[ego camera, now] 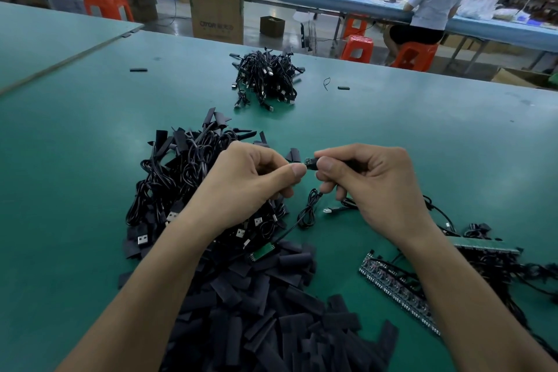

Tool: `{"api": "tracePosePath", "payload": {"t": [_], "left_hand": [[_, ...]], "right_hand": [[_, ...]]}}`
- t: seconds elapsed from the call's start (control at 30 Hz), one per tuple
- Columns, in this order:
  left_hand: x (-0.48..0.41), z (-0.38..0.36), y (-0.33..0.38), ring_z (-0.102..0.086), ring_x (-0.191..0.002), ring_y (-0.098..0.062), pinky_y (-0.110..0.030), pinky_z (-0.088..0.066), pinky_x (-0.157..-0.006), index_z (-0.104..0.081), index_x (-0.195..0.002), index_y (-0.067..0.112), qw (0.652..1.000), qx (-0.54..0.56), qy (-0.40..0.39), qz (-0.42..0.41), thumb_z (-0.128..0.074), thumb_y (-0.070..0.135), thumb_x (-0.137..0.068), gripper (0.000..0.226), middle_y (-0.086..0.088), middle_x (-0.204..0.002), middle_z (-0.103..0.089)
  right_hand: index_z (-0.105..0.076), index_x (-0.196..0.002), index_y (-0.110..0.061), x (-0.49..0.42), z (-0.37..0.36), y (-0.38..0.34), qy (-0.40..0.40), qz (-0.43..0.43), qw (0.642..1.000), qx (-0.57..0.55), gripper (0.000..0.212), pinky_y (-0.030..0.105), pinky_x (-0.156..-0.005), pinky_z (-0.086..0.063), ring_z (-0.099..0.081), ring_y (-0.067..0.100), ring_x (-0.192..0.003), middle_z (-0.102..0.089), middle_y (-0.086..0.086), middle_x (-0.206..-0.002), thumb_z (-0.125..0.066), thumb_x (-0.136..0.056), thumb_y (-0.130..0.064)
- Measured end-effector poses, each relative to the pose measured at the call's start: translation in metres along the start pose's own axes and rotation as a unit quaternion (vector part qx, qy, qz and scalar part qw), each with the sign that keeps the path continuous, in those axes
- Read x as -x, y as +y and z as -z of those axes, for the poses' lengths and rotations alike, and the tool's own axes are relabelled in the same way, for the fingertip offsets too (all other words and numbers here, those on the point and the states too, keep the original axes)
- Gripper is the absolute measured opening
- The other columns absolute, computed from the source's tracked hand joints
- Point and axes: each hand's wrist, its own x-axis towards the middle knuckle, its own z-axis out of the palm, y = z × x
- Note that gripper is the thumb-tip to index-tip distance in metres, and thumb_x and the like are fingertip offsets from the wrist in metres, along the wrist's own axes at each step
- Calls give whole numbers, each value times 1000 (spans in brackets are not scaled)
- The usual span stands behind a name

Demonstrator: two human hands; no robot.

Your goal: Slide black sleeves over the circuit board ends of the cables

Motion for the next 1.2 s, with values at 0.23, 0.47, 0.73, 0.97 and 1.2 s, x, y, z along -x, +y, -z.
{"api": "tracePosePath", "payload": {"t": [0.23, 0.47, 0.73, 0.97, 1.2], "left_hand": [[1, -3, 2, -57, -57, -12, -25, -44, -53, -76, -79, 19, 999, -40, -18, -31, -70, 34, -92, 20, 5, -68, -73], [3, -3, 0, -47, -47, -6, -18, -37, -48, -75, -82, 19, 993, -93, -14, -65, -68, 31, -95, 19, -4, -69, -71], [5, -7, 8, -47, -44, -2, -11, -33, -46, -73, -80, 16, 976, -196, -20, -95, -63, 27, -97, 23, 18, -54, -59], [6, -14, 7, -53, -48, -7, -13, -36, -45, -73, -84, 14, 978, -189, -8, -88, -55, 28, -102, 29, 9, -65, -67], [6, -18, 7, -47, -42, -7, -24, -38, -40, -73, -84, 21, 982, -161, 21, -91, -58, 28, -101, 24, 10, -61, -66]], "right_hand": [[-76, -95, -28, 1, -2, 0, -23, 24, 999, 21, 19, 18, -56, -50, -71, 13, -65, -77, -5, -79, -77, -84, -12], [-76, -97, -29, 1, 2, 5, -24, 11, 1000, 13, 19, 17, -56, -50, -68, 8, -63, -76, -9, -78, -76, -86, -14], [-79, -91, -30, -1, 8, 5, -49, -21, 998, 20, 14, 17, -54, -49, -67, 10, -61, -75, -3, -74, -76, -86, -18], [-68, -108, -39, 2, 1, 2, 28, -27, 999, 17, 32, 16, -58, -51, -68, 7, -63, -75, -8, -75, -79, -79, -32], [-72, -102, -17, 8, -20, 1, 197, -8, 980, -41, 19, 20, -60, -56, -74, 14, -68, -76, -1, -79, -78, -84, -16]]}}
